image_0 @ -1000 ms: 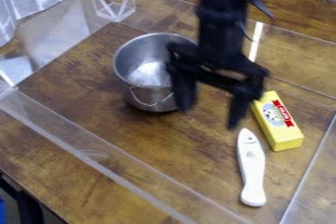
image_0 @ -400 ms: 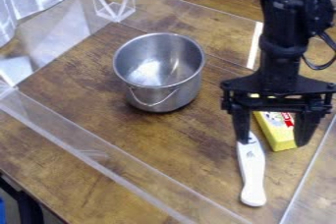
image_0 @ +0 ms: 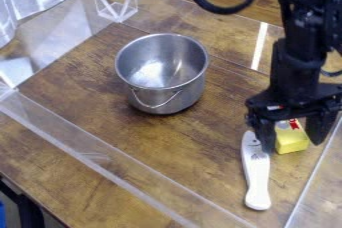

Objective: Move the yellow butter to the left side of the table

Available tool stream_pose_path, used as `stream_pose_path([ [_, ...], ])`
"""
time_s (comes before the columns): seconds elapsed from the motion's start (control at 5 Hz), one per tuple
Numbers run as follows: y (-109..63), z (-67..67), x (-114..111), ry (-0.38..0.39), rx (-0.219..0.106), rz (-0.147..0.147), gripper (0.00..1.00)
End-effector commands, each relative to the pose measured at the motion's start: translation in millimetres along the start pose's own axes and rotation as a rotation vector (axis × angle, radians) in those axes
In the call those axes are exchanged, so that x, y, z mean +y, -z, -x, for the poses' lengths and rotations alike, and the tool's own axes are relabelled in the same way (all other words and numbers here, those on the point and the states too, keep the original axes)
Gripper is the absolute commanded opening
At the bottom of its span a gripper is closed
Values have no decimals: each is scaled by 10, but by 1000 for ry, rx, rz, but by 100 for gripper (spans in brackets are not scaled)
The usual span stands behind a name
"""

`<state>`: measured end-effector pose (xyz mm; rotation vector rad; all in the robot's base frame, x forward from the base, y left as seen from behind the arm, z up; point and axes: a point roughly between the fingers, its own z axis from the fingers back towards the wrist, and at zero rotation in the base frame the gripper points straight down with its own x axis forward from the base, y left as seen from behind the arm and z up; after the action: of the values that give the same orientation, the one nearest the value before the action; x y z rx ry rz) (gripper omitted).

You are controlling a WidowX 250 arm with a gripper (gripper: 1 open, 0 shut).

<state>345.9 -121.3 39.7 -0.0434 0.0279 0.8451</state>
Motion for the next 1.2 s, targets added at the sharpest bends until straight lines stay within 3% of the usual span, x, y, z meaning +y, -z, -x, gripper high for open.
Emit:
stream_pose_path([
  [0.0,-44,24,-169,-14,-34,54,100],
  [0.2,8,24,-217,-22,-38,47,100],
  [0.6,55,-5,-18,-76,-45,35,100],
  [1.0,87,-71,-52,-163,-53,18,100],
])
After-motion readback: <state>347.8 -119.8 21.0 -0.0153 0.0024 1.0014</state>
